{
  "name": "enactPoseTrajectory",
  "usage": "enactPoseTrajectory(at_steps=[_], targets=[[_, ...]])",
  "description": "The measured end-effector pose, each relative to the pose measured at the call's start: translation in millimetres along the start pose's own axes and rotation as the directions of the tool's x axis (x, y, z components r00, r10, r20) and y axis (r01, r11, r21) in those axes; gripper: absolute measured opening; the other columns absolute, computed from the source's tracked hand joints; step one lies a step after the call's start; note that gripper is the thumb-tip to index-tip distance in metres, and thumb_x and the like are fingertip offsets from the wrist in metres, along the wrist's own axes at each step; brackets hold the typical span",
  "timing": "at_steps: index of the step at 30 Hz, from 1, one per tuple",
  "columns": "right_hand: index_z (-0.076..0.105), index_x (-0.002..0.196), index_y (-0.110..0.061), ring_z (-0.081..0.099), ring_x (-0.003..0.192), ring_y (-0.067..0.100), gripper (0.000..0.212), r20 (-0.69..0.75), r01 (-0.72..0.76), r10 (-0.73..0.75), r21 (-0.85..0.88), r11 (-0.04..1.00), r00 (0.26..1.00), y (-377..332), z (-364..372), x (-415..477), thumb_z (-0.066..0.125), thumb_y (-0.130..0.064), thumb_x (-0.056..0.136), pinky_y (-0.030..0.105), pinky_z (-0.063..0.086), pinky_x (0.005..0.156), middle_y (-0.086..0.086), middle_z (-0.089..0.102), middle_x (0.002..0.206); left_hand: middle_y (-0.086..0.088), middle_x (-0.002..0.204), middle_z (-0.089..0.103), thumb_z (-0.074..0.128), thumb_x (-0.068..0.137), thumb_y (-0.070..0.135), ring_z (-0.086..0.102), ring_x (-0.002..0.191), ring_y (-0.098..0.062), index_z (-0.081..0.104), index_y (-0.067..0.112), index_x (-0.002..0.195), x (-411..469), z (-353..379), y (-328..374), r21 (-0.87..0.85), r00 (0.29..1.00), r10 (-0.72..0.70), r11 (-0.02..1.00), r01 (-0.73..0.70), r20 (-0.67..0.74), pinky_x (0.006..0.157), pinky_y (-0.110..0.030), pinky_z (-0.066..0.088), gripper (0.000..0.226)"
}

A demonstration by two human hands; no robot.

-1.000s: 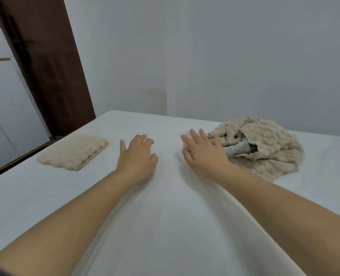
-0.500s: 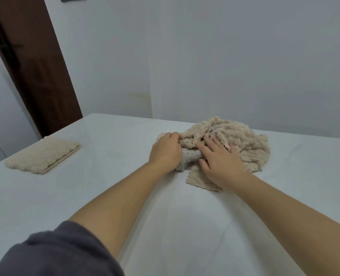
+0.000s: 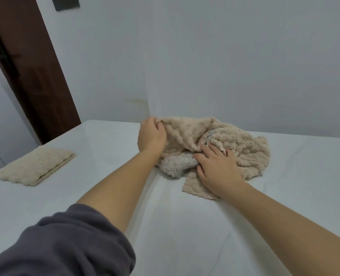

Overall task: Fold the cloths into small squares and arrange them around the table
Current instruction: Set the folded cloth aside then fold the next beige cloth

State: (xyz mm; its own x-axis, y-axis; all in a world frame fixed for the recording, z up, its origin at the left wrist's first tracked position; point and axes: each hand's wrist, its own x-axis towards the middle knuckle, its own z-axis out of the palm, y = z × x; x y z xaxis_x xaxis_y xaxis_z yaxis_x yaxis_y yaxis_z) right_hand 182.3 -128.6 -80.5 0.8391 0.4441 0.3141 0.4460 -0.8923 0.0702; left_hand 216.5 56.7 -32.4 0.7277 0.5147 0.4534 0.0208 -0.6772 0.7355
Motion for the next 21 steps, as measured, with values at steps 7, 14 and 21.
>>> enactPoseTrajectory(at_steps=[7,14,21], targets=[[0.043,0.139,-0.021,0.016,0.149,0.027,0.045,0.175,-0.080,0.083,-0.026,0.996,0.981,-20,-21,5,0.029,-0.033,0.099,0.066,0.008,0.113,0.007,0.031,0.156,0.003,0.072,0.046,0.032,0.100,0.017,0.042,0.060,-0.011,0.043,0.012,0.095,1,-80,10,-0.245,0.987,0.086,0.963,-0.117,-0.135,0.052,-0.023,0.035,0.012],[0.034,0.147,-0.026,0.052,0.124,0.018,0.060,0.055,-0.065,0.038,0.653,0.755,0.998,-64,-84,-3,0.056,-0.036,0.092,0.041,0.039,0.107,-0.003,0.048,0.144,0.008,0.078,0.055,0.048,0.096,0.017,0.049,0.067,-0.005,0.054,0.017,0.094,-15,-142,39,-0.307,0.985,0.165,0.936,-0.173,-0.054,0.055,-0.009,0.038,0.006],[0.065,0.095,-0.017,0.061,0.079,0.013,0.013,-0.051,0.026,0.036,0.858,0.513,0.998,-101,-138,-30,0.057,-0.013,0.087,0.030,0.049,0.072,-0.006,0.066,0.084,0.002,0.096,0.070,0.047,0.094,0.011,0.067,0.088,-0.015,0.069,0.021,0.100,-61,-187,57,-0.420,0.971,0.156,0.905,-0.067,0.182,0.064,-0.030,0.055,0.026]])
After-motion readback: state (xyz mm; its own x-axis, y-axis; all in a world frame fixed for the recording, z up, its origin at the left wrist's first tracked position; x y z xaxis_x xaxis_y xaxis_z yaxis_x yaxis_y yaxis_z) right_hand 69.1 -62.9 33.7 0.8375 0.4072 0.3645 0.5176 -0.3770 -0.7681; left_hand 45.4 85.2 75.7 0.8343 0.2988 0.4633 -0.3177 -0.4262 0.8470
